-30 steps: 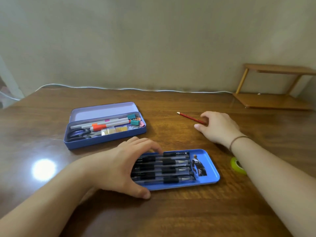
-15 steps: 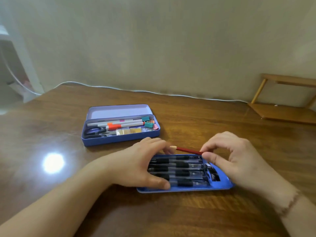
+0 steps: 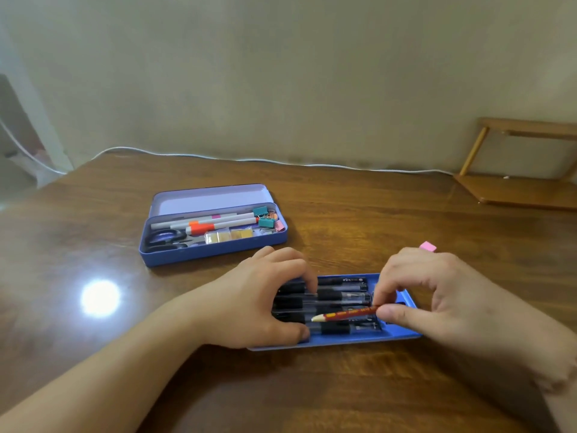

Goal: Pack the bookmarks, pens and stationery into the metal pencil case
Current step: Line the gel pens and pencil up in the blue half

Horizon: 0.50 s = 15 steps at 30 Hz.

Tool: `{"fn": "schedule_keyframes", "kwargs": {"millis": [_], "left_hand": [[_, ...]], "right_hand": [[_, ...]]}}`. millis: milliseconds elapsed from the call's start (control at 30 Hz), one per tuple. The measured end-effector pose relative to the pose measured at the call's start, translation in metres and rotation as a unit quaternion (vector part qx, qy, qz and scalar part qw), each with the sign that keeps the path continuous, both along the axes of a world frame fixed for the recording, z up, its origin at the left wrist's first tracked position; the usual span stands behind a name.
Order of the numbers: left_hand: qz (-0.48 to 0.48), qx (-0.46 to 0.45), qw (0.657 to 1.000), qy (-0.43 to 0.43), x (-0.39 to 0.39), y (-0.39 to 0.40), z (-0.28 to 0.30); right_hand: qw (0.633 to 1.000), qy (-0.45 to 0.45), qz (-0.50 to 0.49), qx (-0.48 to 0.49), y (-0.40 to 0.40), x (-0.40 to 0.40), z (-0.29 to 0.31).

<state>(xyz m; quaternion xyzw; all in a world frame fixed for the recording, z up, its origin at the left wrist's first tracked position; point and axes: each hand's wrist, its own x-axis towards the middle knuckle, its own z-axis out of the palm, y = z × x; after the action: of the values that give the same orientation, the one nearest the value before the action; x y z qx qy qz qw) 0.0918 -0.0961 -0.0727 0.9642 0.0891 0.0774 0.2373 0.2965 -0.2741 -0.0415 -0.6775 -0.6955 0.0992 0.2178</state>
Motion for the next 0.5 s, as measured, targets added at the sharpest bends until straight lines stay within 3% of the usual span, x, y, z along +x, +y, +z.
{"fn": "schedule_keyframes", "kwargs": {"millis": [200, 500], "left_hand": [[0.012, -0.033, 0.999, 0.034, -0.003, 0.004, 0.004], [0.024, -0.061, 0.996, 0.053, -0.007, 0.008, 0.01]], "right_hand": [[0.998, -0.061, 0.017, -0.018, 0.001, -0.005, -0.005], [0.998, -0.059, 0.029, -0.014, 0.008, -0.03, -0.012]]}}
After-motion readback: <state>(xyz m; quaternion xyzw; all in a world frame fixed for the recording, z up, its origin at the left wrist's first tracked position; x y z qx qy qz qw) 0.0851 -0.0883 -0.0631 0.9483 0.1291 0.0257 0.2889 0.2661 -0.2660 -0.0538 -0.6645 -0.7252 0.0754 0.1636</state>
